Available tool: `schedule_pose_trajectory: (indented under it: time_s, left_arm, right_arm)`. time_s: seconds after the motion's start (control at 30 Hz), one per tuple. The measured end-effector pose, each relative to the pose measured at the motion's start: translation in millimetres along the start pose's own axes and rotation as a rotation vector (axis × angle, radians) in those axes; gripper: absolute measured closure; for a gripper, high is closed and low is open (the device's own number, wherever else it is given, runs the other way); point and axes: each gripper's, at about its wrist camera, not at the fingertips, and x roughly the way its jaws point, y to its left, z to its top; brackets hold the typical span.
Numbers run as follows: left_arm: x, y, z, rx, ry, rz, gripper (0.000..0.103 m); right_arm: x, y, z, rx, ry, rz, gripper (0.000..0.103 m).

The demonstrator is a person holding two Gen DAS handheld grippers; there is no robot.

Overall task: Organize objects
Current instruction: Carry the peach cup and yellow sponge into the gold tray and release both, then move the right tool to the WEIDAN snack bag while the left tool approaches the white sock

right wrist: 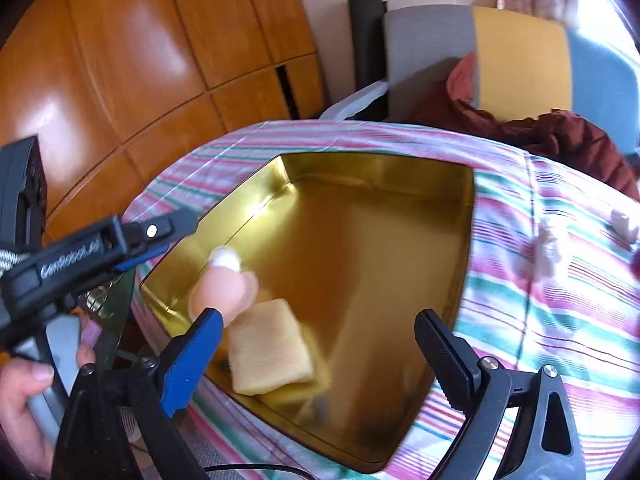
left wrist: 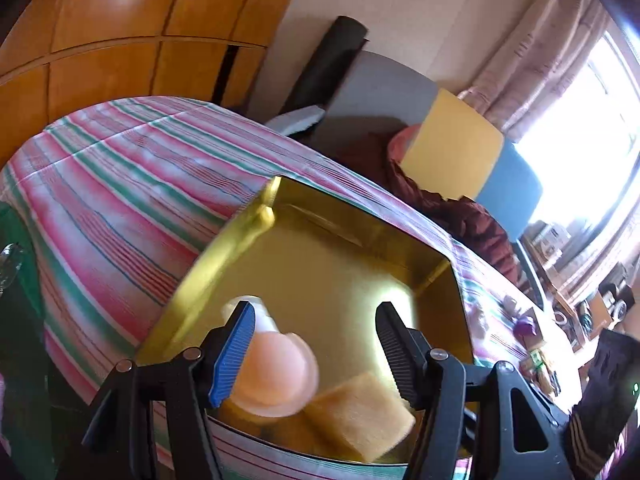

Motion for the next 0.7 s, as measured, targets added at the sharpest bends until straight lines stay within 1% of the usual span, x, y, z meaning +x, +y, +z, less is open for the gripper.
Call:
schedule_pose_trajectory:
  time_s: [0.37, 0.5, 0.7]
  left_arm:
    - [-2, -45, -20, 0.141, 0.013, -0.080, 0.039]
    - [-3, -62, -28, 0.188, 0.025, -0.120, 0.039]
    - [-7, -89, -42, 0.260, 0.041, -0.178, 0.039]
  right_arm:
    - [-26, -43, -4, 0.067, -0.052, -0.113, 0.006]
    - [-35, -68, -12, 0.110, -0.055, -0.162, 0.006]
    - [-52, -110, -30, 0.171, -0.054, -0.257, 0.005]
